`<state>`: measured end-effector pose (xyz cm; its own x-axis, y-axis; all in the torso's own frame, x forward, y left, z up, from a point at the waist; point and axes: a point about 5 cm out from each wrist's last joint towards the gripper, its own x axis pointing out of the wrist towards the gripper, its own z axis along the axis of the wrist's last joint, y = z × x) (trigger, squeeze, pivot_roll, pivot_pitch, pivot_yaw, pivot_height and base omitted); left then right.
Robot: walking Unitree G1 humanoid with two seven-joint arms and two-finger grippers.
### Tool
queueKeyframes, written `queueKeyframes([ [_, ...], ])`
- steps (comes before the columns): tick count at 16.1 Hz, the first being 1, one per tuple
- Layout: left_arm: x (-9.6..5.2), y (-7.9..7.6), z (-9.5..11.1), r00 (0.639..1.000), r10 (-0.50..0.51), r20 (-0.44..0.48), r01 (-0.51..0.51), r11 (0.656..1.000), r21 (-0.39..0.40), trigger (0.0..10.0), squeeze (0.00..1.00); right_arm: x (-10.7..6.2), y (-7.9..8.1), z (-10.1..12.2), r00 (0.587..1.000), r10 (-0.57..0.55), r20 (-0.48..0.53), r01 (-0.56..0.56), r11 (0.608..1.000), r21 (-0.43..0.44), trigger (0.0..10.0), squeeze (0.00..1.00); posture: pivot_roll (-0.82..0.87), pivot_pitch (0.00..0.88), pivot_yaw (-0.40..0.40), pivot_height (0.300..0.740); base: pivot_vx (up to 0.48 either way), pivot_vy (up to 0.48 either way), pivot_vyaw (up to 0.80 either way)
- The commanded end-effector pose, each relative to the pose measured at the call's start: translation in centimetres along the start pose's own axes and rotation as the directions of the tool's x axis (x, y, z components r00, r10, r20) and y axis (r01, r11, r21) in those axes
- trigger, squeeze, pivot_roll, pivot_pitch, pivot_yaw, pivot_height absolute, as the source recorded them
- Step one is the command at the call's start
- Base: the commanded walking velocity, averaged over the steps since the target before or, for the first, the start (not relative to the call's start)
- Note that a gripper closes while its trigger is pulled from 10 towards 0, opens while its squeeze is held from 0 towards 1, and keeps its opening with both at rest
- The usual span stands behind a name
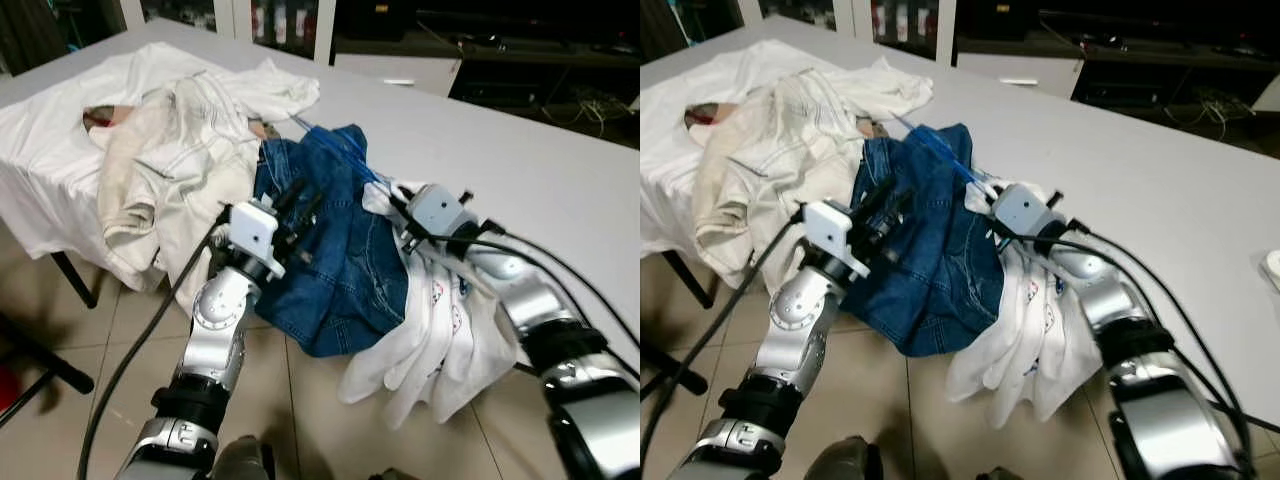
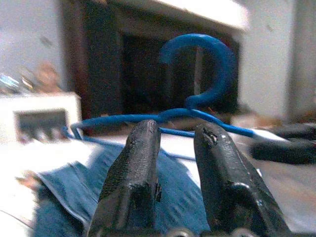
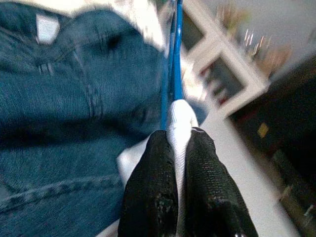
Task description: Hang hanger
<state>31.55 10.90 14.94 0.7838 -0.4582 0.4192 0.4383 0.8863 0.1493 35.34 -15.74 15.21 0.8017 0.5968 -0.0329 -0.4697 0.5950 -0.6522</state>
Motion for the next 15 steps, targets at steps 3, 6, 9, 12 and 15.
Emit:
queueKeyframes([
  [3,1.3,1.6,3.3,0.988,-0.116,0.102,0.073,0.932,0.354,10.0,0.42,-1.2,-0.6,0.0,1.000,0.008,0.013,-0.005,0.981,-0.194,10.0,0.00,0.10,0.000,-0.079,0.710,0.000,0.000,0.00],
  [6,1.1,2.8,3.3,0.975,-0.220,0.018,0.185,0.858,0.478,10.0,1.00,-2.3,-1.9,0.2,0.999,-0.016,0.038,0.025,0.964,-0.266,10.0,0.00,0.10,0.000,-0.074,0.710,0.000,0.000,0.00],
  [9,0.6,2.9,2.5,0.964,-0.257,-0.064,0.249,0.797,0.551,10.0,0.00,-2.7,-1.6,0.3,0.998,0.046,0.040,-0.028,0.926,-0.376,10.0,0.00,0.10,0.000,-0.068,0.710,0.000,0.000,0.00],
  [12,0.2,2.9,2.0,0.953,-0.284,-0.104,0.290,0.760,0.582,10.0,0.00,-2.6,-1.0,0.6,0.993,0.100,0.055,-0.067,0.902,-0.427,10.0,0.00,0.10,0.000,-0.069,0.710,0.000,0.000,0.00],
  [15,0.1,3.0,1.9,0.940,-0.310,-0.140,0.329,0.724,0.606,10.0,0.00,-2.3,-0.3,1.3,0.982,0.172,0.076,-0.111,0.856,-0.505,10.0,0.00,0.11,0.000,-0.071,0.710,0.000,0.000,0.00],
])
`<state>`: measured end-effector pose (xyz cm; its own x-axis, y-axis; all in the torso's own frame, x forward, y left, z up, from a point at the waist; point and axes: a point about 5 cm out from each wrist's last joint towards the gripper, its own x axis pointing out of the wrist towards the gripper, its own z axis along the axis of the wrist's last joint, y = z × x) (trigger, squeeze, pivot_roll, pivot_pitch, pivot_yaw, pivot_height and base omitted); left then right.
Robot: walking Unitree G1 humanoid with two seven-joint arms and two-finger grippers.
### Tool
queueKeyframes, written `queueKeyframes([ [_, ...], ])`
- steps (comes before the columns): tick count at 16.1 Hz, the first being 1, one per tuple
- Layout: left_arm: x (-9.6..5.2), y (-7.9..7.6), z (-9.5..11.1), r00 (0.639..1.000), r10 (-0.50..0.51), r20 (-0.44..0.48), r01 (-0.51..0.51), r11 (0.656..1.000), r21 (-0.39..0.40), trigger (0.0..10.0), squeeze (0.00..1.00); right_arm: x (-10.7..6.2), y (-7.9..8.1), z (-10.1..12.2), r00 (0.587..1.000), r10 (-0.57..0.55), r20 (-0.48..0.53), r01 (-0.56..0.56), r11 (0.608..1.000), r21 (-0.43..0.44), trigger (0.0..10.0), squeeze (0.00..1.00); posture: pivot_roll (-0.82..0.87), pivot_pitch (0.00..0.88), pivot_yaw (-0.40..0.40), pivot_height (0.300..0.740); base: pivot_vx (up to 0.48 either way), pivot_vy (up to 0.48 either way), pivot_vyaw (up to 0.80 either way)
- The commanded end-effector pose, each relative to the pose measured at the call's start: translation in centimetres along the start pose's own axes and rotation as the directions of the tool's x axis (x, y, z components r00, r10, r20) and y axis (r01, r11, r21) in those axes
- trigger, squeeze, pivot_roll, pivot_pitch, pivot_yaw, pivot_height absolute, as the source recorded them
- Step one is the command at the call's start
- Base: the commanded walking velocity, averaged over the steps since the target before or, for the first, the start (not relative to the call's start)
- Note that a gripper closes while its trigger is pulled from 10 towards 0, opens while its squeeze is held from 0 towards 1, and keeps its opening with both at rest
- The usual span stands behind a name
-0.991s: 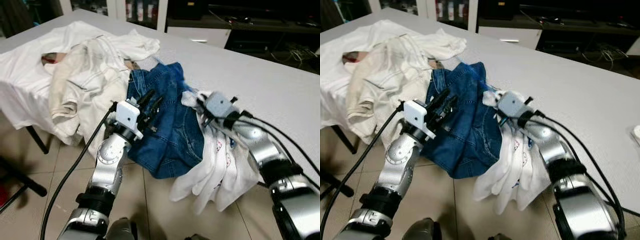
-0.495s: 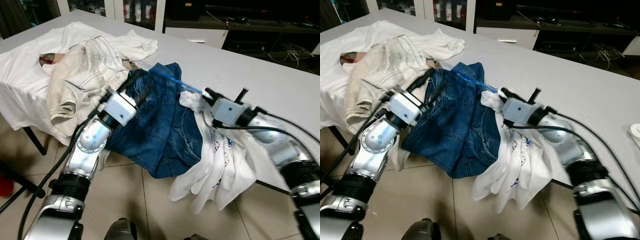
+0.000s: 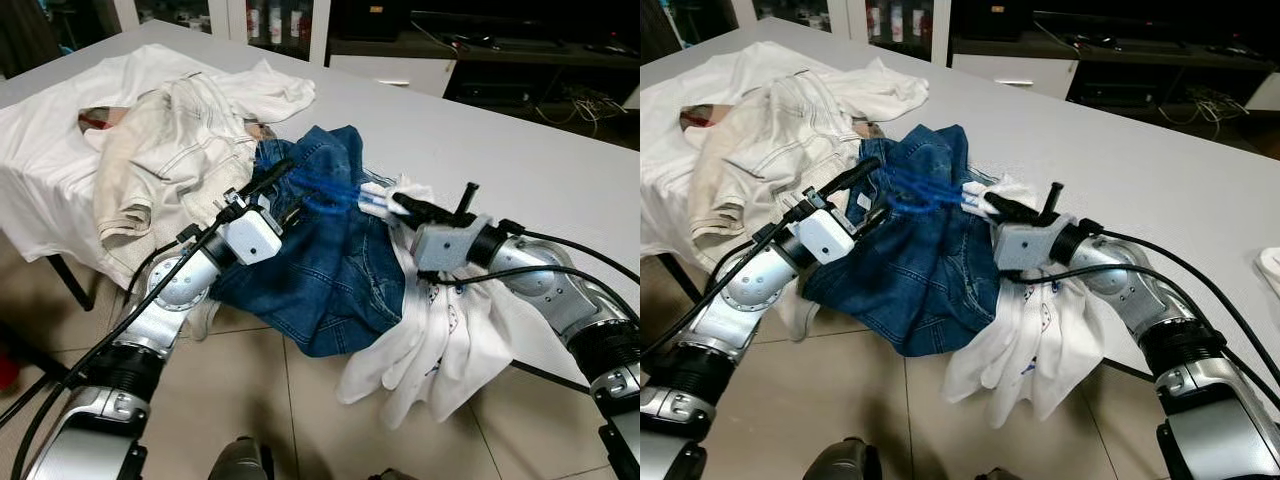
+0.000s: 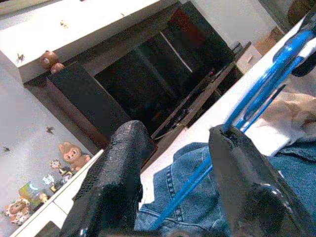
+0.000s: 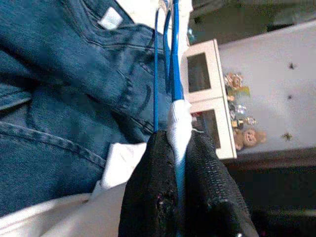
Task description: Hang hanger
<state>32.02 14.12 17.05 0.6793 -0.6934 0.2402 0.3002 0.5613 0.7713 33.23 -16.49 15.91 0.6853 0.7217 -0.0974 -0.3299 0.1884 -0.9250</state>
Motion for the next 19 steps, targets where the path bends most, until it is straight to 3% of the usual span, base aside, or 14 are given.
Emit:
queueKeyframes([
  [1,0.4,-0.3,0.1,0.999,-0.036,0.009,0.036,0.999,0.020,10.0,0.00,-0.1,-0.6,0.3,1.000,-0.006,0.021,0.006,0.999,-0.038,10.0,0.00,0.11,0.000,-0.070,0.710,0.000,0.000,0.00],
  [13,0.7,-2.1,-0.2,0.993,-0.121,0.000,0.121,0.993,-0.017,10.0,0.00,0.9,-1.8,2.8,0.986,-0.049,0.158,0.074,0.985,-0.153,10.0,0.00,0.11,0.000,-0.057,0.710,0.000,0.000,0.00],
  [18,0.7,-2.6,-0.2,0.990,-0.140,0.004,0.141,0.990,-0.030,10.0,0.00,0.8,-0.8,3.2,0.984,-0.013,0.180,0.045,0.983,-0.177,10.0,0.00,0.12,0.000,-0.062,0.710,0.000,0.000,0.00],
  [19,0.6,-2.8,-0.2,0.988,-0.152,0.008,0.152,0.988,-0.037,4.7,0.00,0.8,-0.5,3.2,0.984,-0.002,0.181,0.035,0.983,-0.180,10.0,0.00,0.12,0.000,-0.062,0.710,0.000,0.000,0.00],
])
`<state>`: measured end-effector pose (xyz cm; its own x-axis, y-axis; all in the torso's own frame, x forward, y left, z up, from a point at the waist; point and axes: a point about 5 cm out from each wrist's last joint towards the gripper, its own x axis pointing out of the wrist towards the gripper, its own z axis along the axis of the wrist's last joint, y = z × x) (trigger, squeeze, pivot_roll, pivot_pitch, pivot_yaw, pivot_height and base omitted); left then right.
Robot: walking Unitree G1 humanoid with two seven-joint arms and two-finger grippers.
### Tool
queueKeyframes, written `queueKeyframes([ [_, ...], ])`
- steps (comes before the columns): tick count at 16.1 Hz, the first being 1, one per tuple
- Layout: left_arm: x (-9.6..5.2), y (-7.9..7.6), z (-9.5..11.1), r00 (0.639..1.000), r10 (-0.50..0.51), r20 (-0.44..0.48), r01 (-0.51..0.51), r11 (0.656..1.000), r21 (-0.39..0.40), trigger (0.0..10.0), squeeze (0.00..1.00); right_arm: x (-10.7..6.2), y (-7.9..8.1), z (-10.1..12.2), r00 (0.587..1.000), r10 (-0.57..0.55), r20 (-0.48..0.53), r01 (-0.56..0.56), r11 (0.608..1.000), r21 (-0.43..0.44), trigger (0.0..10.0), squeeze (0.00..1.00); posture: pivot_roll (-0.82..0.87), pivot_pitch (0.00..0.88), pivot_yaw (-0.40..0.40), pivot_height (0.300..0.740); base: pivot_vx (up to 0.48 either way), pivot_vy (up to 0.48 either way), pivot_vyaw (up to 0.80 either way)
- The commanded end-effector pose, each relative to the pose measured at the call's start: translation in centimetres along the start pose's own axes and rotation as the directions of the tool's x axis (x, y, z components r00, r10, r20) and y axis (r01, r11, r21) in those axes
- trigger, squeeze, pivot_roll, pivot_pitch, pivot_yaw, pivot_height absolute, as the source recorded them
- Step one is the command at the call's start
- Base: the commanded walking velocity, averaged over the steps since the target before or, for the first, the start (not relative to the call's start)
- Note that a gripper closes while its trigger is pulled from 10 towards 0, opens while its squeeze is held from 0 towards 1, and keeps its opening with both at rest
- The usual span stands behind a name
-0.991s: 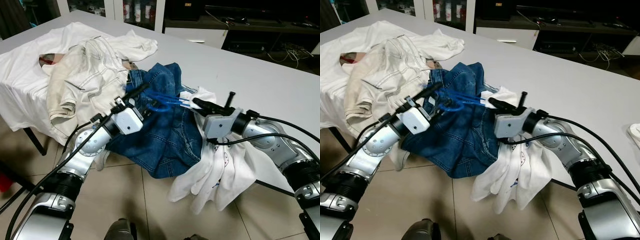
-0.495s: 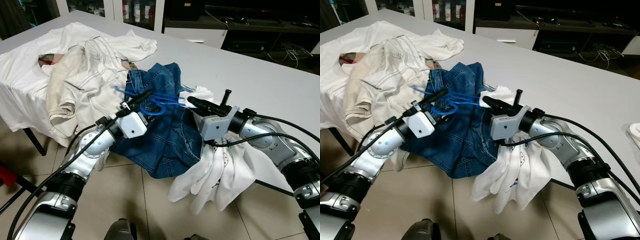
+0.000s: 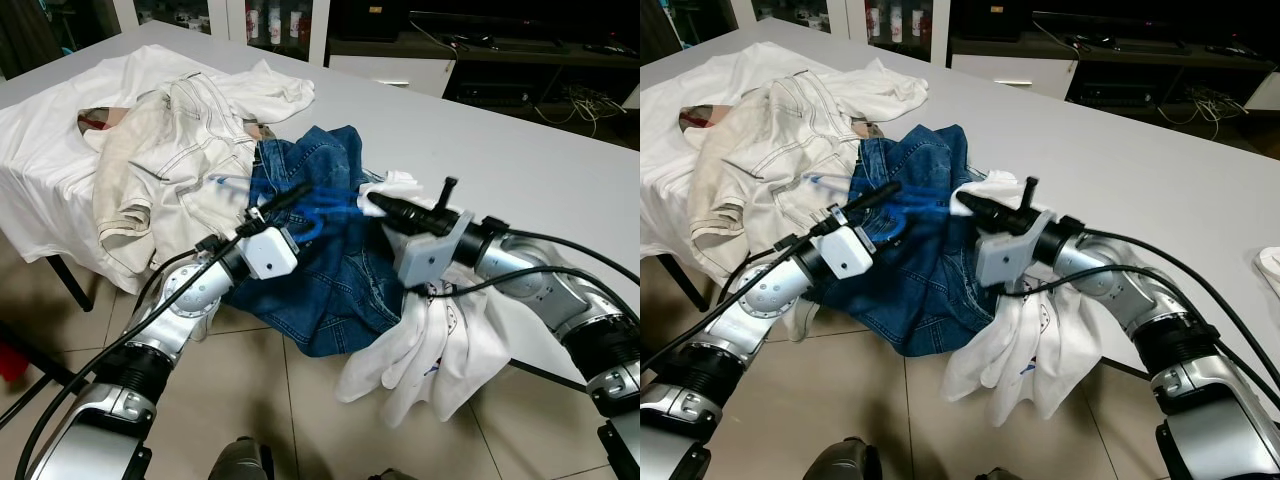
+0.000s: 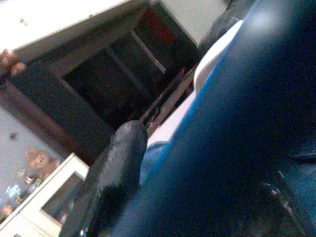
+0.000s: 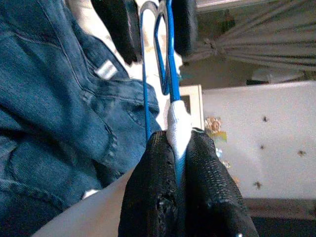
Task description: Hang hanger
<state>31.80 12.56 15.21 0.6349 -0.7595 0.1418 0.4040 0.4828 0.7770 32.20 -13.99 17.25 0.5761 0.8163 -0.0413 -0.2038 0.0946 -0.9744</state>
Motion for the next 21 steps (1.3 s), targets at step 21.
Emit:
queueKeyframes([
  [21,0.1,-1.1,-0.5,0.998,-0.038,-0.045,0.038,0.999,-0.006,0.0,0.00,-2.5,1.8,-5.5,0.935,0.057,-0.349,-0.096,0.991,-0.096,10.0,0.00,0.12,0.000,-0.101,0.710,0.000,0.000,0.00],
])
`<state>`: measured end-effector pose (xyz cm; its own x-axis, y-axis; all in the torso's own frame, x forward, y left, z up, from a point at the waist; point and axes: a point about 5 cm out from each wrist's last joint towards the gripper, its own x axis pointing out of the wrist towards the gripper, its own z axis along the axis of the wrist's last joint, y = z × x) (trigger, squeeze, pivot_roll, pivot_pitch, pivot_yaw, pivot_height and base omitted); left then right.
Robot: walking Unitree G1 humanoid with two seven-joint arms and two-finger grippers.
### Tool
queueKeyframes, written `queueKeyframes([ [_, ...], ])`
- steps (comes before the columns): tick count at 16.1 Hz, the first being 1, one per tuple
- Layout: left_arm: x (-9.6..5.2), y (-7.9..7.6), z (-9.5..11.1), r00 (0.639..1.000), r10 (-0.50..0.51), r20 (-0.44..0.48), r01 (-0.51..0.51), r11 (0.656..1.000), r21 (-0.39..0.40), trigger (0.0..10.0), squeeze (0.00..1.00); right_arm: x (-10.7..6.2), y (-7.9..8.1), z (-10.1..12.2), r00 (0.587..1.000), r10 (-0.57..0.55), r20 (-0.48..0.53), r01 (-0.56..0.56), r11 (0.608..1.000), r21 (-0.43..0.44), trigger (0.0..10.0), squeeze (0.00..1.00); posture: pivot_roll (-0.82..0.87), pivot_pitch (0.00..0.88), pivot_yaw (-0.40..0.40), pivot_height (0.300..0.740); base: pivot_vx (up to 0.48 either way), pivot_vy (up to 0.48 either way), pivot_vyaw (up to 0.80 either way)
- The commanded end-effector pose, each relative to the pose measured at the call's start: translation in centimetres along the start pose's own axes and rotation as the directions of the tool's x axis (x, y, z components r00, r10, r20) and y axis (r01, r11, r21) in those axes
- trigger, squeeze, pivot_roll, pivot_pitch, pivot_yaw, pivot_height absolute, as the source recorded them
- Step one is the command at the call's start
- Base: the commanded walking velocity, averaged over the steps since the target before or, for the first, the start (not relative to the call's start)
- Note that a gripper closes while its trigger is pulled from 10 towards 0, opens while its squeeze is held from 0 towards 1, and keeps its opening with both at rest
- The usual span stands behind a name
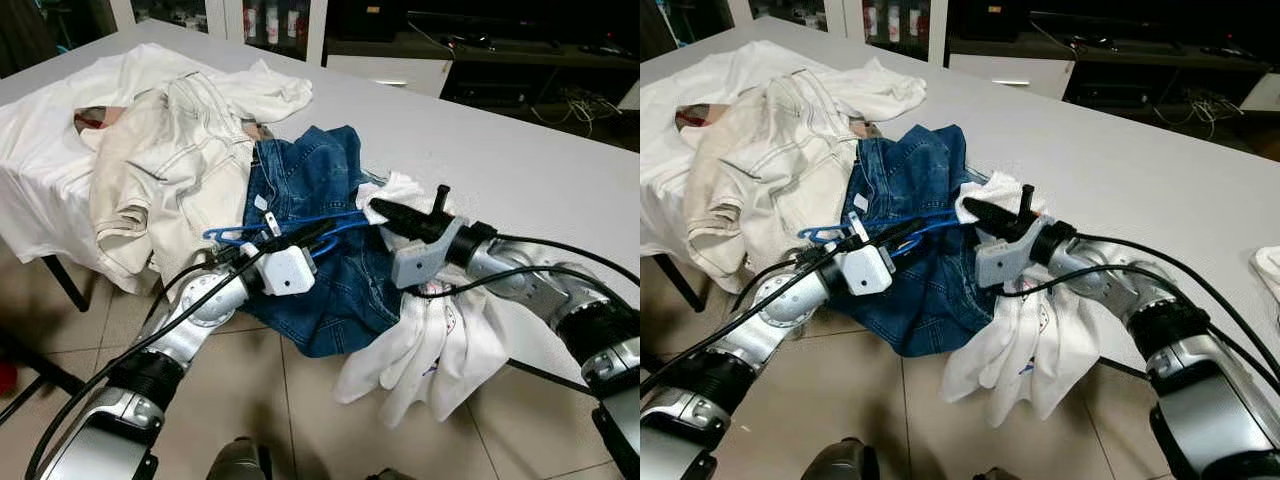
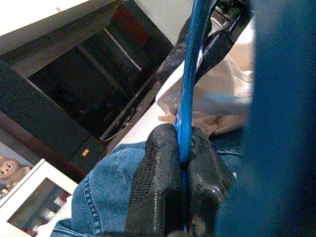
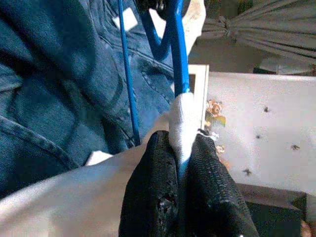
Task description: Hang hanger
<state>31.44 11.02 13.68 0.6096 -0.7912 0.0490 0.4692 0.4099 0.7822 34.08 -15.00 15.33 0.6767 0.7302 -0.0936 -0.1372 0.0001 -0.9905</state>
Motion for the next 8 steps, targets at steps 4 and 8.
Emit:
queueKeyframes([
  [4,-0.6,0.9,-0.5,0.998,0.059,-0.027,-0.059,0.998,0.004,0.0,0.00,-2.6,0.7,-3.7,0.972,0.062,-0.227,-0.049,0.997,0.062,10.0,0.85,0.12,0.000,-0.099,0.710,0.000,0.000,0.00],
  [8,-0.4,0.8,-0.5,0.998,0.060,-0.033,-0.059,0.998,0.006,0.0,0.00,-2.6,2.5,-4.2,0.940,0.176,-0.293,-0.144,0.981,0.129,10.0,0.00,0.12,0.000,-0.096,0.710,0.000,0.000,0.00],
])
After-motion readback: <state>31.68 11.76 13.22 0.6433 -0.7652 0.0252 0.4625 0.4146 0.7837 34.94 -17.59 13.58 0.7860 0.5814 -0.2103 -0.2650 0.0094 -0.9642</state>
